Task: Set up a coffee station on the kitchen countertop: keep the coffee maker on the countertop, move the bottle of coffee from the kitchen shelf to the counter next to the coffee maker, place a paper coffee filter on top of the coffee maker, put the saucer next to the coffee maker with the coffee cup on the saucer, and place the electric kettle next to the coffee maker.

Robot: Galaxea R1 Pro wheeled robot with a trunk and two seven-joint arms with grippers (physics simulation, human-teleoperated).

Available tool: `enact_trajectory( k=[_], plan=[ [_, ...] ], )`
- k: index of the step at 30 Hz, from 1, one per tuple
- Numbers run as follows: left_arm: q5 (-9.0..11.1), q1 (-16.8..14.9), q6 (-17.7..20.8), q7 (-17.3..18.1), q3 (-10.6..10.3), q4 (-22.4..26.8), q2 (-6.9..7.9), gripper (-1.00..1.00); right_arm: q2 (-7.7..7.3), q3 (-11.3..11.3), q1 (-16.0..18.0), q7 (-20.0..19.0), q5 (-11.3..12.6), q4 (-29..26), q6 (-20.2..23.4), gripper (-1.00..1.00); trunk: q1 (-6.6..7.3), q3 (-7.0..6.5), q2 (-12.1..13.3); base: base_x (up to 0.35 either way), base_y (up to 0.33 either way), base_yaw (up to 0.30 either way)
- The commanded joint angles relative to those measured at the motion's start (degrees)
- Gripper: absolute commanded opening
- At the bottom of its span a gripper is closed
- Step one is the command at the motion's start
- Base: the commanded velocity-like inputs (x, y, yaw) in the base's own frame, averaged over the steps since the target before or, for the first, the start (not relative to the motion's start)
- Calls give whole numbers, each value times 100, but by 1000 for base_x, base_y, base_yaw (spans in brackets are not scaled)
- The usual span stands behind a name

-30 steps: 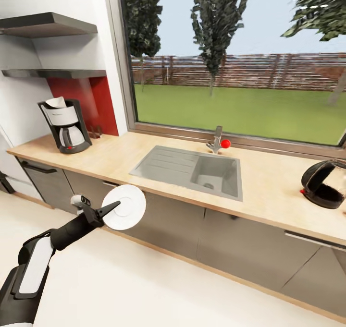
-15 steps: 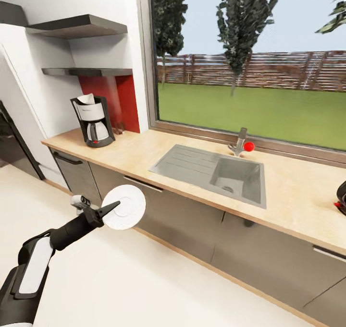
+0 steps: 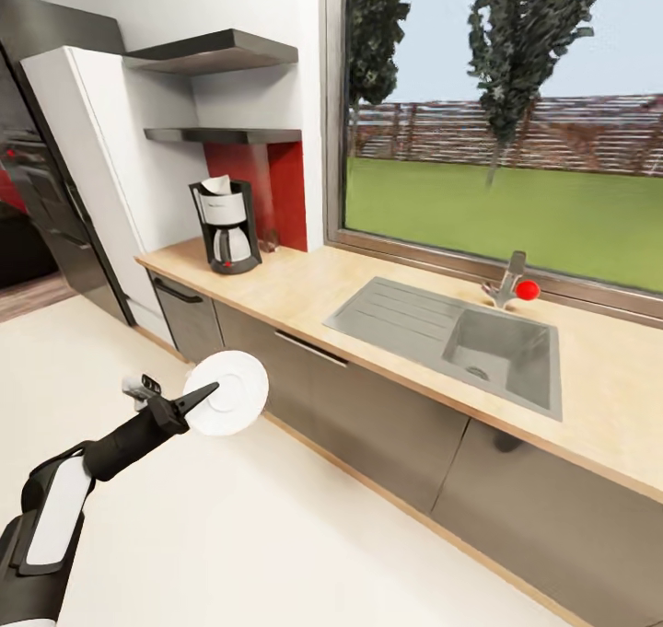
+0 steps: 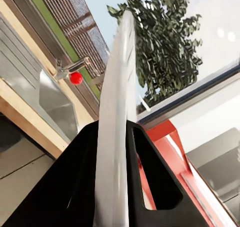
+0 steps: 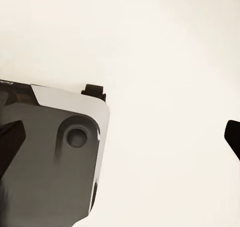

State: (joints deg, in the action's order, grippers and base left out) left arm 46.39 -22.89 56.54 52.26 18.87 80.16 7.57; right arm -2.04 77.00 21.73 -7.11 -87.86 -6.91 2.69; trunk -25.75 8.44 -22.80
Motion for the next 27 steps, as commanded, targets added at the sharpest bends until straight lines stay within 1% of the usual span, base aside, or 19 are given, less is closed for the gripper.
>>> enact_trajectory(
  k=[1, 6, 8, 10, 11, 13, 14, 15, 16, 17, 18, 20, 21, 22, 24, 27],
  plan=[
    [-26, -6, 11, 16, 10, -1, -1, -100, 2, 35, 6, -36, -29, -12, 12, 100, -3, 14, -12, 0, 0, 273],
    [-89, -9, 0, -35, -5, -10, -21, -100, 2, 35, 4, -36, -29, -12, 12, 100, -3, 23, -12, 0, 0, 273],
    [-164, -22, -13, -201, -11, -53, -42, -100, 4, 35, 5, -36, -29, -12, 12, 100, -3, 27, -12, 0, 0, 273],
    [-275, -71, -35, -619, 7, -133, -69, -100, 8, 35, 5, -36, -29, -7, 12, 100, -3, 31, -12, 0, 0, 268],
    [-297, -84, -39, -756, 12, -163, -76, -100, 9, 35, 5, -36, -29, -6, 12, 100, -3, 33, -12, 0, 0, 237],
    [-316, -159, -70, -1323, 0, -271, -126, -100, 10, 32, 4, -36, -31, -5, 7, 100, -3, 35, -12, 0, 0, 132],
    [-331, -381, -107, -1723, 4, -321, -188, -100, 11, 29, 5, -36, -34, -4, 2, 100, -3, 35, -12, 0, 0, 53],
    [-361, -810, -134, -2294, -2, -408, -267, -100, 20, 24, 3, -36, -37, 2, 5, 100, -3, 36, -12, 0, 0, 22],
    [-357, -990, -140, -2578, -10, -476, -288, -100, 29, 22, 2, -36, -37, 8, 8, 100, -3, 36, -12, 0, 0, 14],
    [-346, -1250, -142, -2976, -13, -591, -307, -100, 42, 20, 1, -36, -38, 16, 10, 100, -3, 36, -12, 0, 0, 7],
    [-338, -1578, -143, -3389, -14, -782, -316, -100, 50, 18, 0, -36, -38, 24, 10, 100, -3, 36, -12, 0, 0, 3],
    [-328, -1918, -143, -3681, -9, -1099, -314, -100, 58, 18, 2, -36, -32, 29, 0, 100, -3, 36, -12, 0, 0, 1],
    [-330, -2141, -143, -3776, -7, -1376, -315, -100, 67, 17, 2, -36, -26, 36, -3, 100, -3, 36, -12, 0, 0, 0],
    [-332, -2230, -145, -3801, -5, -1477, -316, -100, 69, 17, 2, -36, -24, 36, -2, 100, -3, 36, -12, 0, 0, 0],
    [-324, -2365, -151, -3911, 19, -1619, -305, -100, 66, 17, -2, -36, -21, 33, 3, 100, -3, 36, -12, 0, 0, 0],
    [-314, -2345, -152, -3973, 36, -1610, -292, -100, 71, 17, -2, -36, -21, 35, -3, 100, -3, 36, -12, 3, 0, 0]
  ],
)
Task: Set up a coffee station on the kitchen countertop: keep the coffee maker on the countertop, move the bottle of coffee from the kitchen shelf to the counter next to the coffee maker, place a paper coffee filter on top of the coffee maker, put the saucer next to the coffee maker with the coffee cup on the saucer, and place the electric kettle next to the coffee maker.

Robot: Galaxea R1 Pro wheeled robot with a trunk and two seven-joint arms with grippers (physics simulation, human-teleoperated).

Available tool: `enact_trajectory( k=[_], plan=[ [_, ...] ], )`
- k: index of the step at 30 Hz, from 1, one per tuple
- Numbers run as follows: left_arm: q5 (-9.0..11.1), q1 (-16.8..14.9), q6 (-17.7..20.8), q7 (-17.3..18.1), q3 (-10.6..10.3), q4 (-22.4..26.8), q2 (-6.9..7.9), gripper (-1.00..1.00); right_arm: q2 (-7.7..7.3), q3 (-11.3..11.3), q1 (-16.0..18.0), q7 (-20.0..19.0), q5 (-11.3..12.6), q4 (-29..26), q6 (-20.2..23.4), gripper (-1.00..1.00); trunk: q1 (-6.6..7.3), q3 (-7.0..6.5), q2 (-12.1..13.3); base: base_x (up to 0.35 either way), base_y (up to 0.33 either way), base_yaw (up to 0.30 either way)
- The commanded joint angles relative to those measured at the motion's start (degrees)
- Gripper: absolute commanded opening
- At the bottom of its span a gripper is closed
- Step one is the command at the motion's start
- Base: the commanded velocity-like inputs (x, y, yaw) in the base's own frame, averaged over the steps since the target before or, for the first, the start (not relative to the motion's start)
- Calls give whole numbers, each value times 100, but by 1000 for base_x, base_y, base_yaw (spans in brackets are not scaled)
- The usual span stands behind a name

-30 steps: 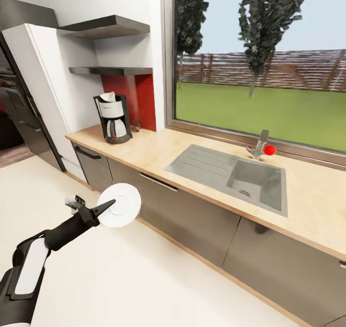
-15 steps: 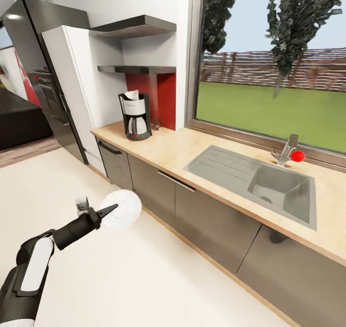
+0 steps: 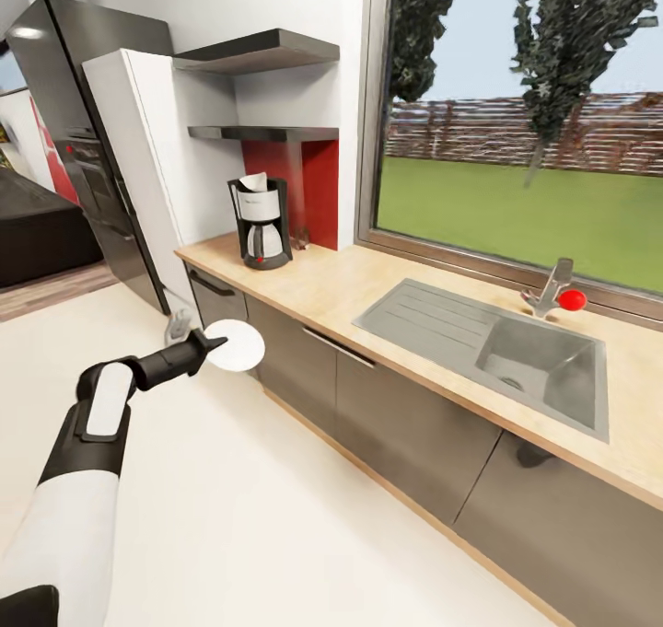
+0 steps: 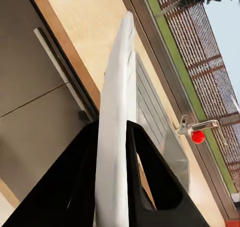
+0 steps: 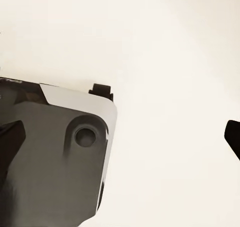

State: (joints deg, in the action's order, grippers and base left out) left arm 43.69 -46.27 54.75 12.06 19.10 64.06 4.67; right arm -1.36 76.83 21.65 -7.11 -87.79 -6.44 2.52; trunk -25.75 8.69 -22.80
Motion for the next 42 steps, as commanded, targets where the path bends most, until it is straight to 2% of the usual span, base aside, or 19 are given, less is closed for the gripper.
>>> enact_trajectory(
  k=[1, 11, 31, 42],
  plan=[
    [-44, 0, 28, 37, 18, 1, 9, -100, 3, 33, 6, -36, -28, -11, 14, 100, -3, 12, -12, 114, 0, 0],
    [-45, 14, 35, 25, 24, -37, 66, -100, 4, 33, 6, -36, -28, -15, 13, 100, -3, 12, -12, 307, 0, 0],
    [-82, 21, 27, 16, 22, -60, 50, -100, 4, 33, 7, -36, -28, -13, 17, 100, -3, 12, -12, 334, 2, 0],
    [-61, 28, 35, 24, 15, -69, 86, -100, 4, 33, 6, -36, -28, -15, 14, 100, -3, 12, -12, 246, 221, 0]
  ],
)
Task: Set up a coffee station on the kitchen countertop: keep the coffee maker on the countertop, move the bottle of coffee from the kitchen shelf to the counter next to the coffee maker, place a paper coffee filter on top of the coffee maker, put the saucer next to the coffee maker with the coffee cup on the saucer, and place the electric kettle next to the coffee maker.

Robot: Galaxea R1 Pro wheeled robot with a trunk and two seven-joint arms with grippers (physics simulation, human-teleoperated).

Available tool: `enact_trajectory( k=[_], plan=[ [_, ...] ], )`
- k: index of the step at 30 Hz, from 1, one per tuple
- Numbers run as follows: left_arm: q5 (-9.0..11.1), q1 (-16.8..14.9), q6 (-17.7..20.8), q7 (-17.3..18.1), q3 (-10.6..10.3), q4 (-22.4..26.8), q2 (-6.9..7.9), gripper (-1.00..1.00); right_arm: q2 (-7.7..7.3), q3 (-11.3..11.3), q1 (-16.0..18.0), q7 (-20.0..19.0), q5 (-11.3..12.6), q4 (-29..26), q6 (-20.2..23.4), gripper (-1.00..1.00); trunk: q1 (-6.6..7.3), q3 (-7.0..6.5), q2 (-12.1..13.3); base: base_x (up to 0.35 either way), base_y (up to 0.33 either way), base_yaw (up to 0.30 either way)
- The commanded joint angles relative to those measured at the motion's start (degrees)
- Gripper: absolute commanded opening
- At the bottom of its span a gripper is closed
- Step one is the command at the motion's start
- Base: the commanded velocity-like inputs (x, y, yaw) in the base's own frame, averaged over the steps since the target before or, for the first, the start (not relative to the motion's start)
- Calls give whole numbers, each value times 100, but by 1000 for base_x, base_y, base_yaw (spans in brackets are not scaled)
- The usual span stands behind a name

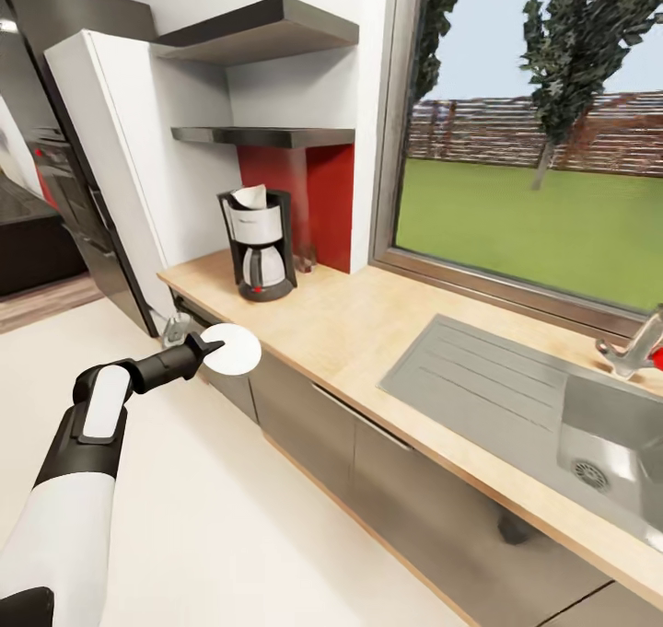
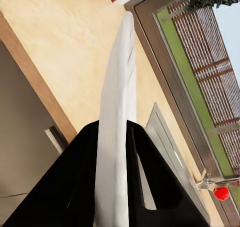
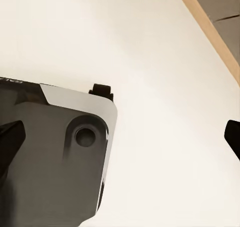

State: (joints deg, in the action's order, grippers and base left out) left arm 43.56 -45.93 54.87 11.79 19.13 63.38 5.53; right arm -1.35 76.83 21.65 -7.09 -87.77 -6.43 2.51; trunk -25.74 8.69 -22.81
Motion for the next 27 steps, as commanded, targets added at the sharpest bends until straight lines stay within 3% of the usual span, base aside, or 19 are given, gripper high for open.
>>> enact_trajectory(
  k=[1, 12, 27],
  plan=[
    [-47, -5, 24, 51, 12, -1, 0, -100, 4, 34, 6, -38, -30, -16, 14, 100, -5, 11, -11, 160, 305, 0],
    [-49, -3, 18, 51, -2, -1, 1, -100, 4, 34, 6, -38, -30, -14, 16, 100, -5, 11, -11, 170, 237, 0],
    [-47, -9, 16, 51, 3, -1, 1, -100, 4, 34, 7, -38, -30, -15, 15, 100, -5, 11, -11, 226, -71, 0]
  ],
)
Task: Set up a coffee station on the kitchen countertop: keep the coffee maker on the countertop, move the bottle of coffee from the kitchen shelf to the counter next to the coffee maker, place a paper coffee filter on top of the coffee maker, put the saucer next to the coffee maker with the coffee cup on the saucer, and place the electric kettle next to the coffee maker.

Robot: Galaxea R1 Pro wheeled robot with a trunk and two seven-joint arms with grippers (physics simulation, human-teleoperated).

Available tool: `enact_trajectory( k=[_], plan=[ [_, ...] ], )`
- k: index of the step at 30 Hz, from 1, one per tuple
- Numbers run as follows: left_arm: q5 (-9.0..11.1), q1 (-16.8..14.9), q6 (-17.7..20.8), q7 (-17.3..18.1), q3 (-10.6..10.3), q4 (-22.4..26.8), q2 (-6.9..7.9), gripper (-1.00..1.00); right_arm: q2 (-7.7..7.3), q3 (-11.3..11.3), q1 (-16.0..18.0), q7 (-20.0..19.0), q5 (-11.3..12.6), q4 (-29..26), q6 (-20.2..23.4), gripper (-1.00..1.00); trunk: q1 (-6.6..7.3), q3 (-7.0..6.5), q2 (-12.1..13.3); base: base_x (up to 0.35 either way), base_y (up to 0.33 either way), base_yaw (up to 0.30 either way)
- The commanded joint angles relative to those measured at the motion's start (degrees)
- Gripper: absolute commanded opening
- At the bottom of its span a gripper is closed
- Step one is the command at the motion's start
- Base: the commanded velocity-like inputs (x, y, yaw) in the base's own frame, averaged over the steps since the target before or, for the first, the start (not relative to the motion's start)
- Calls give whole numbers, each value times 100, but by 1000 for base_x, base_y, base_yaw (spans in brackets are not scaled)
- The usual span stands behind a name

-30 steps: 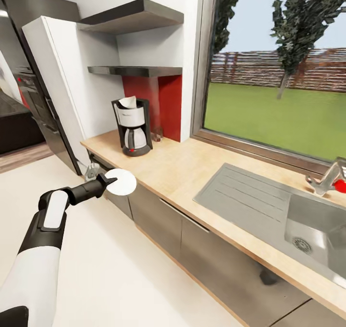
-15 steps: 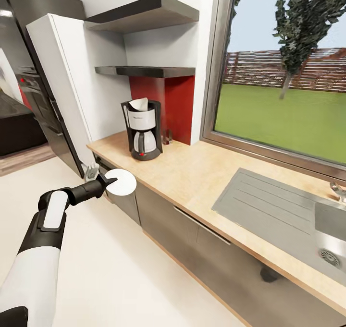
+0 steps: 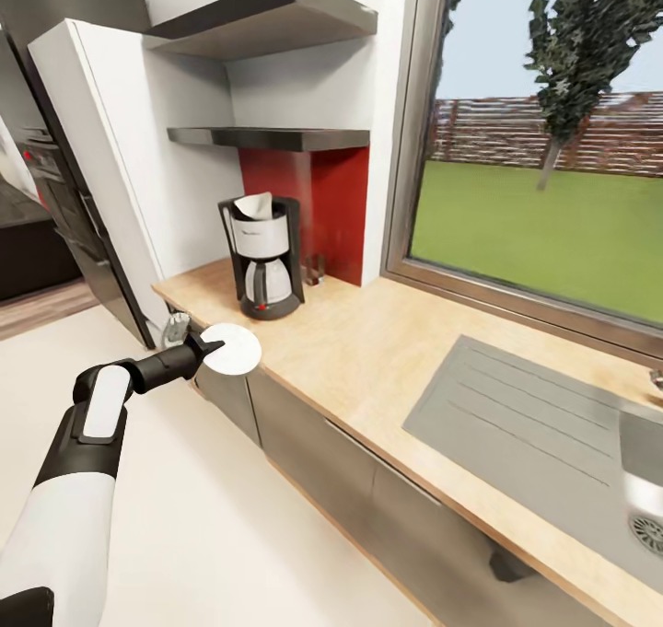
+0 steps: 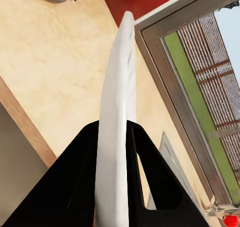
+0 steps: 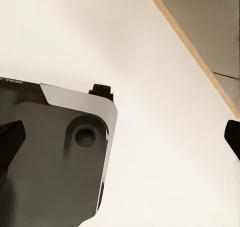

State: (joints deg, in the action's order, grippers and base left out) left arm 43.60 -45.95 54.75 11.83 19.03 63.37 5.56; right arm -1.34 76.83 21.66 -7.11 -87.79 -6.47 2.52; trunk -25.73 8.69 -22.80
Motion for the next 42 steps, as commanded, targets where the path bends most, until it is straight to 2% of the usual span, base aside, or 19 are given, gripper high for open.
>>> enact_trajectory(
  k=[1, 10, 18, 27, 36, 42],
  plan=[
    [-49, -7, 27, 48, 11, 0, -2, -100, 2, 34, 5, -36, -28, -12, 14, 100, -6, 12, -12, 231, -111, 0],
    [-60, -2, 27, 48, 5, 2, 4, -100, 2, 34, 7, -36, -28, -11, 14, 100, -6, 12, -12, 80, -193, 0],
    [-45, -2, 35, 48, 11, 0, 86, -100, 4, 34, 6, -40, -28, -4, 18, 100, -6, 12, -12, 136, 154, 0],
    [-45, -1, 35, 48, 13, 0, 86, -100, 347, 34, 5, -41, -33, 167, 18, 100, -6, 12, -12, 12, 12, 0],
    [-50, -2, 35, 48, 5, 0, 86, -100, 391, 37, 5, -44, -28, 164, 11, 100, -6, 12, -12, 0, 0, 0],
    [-47, 6, 35, 48, 5, 0, 86, -100, 380, 63, 6, -69, -21, 157, 15, 100, -6, 12, -12, 0, 0, -189]
  ],
)
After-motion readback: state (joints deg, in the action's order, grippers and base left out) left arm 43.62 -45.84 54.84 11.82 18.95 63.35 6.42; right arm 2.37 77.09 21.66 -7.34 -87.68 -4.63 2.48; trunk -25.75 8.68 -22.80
